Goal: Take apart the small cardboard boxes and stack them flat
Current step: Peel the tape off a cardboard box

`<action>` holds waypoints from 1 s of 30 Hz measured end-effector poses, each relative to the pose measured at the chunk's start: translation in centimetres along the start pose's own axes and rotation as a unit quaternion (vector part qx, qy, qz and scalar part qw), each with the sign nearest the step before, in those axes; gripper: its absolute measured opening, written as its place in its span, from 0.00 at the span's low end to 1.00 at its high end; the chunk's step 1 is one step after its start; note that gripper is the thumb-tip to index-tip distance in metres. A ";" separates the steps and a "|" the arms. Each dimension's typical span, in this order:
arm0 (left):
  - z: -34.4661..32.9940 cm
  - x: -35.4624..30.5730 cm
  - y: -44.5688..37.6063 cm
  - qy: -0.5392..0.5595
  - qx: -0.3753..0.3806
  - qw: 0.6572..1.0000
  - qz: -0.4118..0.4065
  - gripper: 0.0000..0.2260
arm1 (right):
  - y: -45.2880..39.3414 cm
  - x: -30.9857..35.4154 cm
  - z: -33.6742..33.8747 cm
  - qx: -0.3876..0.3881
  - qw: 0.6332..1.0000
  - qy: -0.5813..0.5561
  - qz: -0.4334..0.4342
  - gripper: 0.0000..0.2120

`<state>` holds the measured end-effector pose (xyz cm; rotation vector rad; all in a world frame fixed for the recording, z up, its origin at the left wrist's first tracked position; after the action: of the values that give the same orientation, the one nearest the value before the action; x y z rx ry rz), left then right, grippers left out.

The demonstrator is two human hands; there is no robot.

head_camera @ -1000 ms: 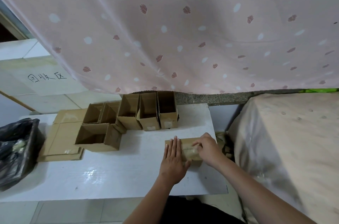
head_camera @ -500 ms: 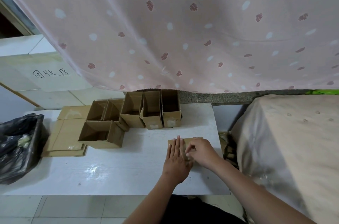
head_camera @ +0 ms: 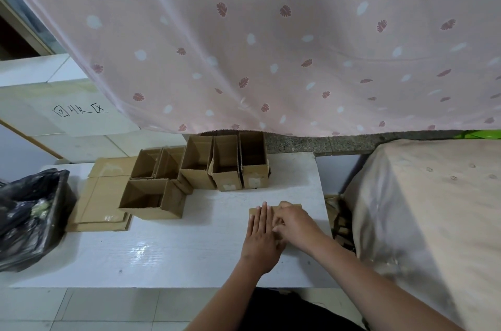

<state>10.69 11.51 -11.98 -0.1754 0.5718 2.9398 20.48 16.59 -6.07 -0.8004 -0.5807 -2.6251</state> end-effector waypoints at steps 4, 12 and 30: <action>-0.2 0.1 0.3 0.015 -0.001 1.000 -0.002 0.37 | 0.4 -1.3 1.0 -0.028 1.000 -0.008 -0.004 0.03; -0.1 0.1 0.2 0.021 -0.001 1.000 -0.001 0.38 | 1.0 -3.6 1.9 -0.053 0.990 -0.107 -0.078 0.02; -0.3 0.1 -0.2 0.010 0.015 1.000 -0.011 0.38 | -0.5 -2.7 -0.8 -0.028 0.998 -0.054 -0.034 0.11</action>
<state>10.70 11.56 -12.35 -0.2058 0.6116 2.9098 22.08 17.18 -8.42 -0.9609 -0.5734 -2.6830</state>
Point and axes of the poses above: each hand's wrist, its own y-axis away from the middle knuckle, its own z-axis out of the back of the hand, x = y × z, the point moved 5 cm from there along -y, towards the middle knuckle, and after that the axes turned 1 degree about -x, right-handed, at the moved point
